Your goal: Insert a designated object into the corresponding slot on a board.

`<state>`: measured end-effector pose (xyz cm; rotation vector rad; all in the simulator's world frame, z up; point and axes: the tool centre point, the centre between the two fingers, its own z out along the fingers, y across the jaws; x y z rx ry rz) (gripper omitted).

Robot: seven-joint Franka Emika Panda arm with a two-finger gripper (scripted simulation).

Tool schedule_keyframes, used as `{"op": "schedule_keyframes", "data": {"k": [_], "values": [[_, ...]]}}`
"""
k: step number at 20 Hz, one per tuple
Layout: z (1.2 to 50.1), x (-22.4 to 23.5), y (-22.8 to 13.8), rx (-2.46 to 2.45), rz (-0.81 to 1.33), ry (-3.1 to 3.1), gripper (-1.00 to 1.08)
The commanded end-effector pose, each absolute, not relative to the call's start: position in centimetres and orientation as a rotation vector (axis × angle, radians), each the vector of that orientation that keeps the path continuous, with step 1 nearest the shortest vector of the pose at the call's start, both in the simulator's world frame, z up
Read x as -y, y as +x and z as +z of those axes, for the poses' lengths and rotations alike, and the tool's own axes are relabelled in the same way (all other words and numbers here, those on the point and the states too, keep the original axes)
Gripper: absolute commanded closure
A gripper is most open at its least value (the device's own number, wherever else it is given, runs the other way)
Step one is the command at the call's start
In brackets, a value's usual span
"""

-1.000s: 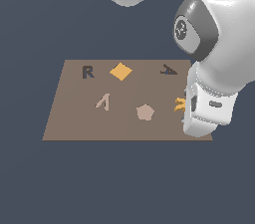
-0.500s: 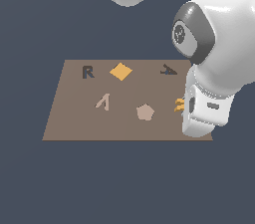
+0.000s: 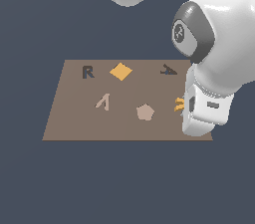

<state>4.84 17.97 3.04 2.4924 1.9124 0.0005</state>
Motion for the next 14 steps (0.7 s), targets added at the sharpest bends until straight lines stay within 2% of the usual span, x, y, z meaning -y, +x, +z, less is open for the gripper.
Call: {"op": "schedule_keyframes", "data": {"k": [1,14], "values": [[3.0,-17.9,4.6,-1.928,0.0,2.481,1.08],[3.1,-16.9,0.3,-2.173,-0.001,2.269,1.08]]}}
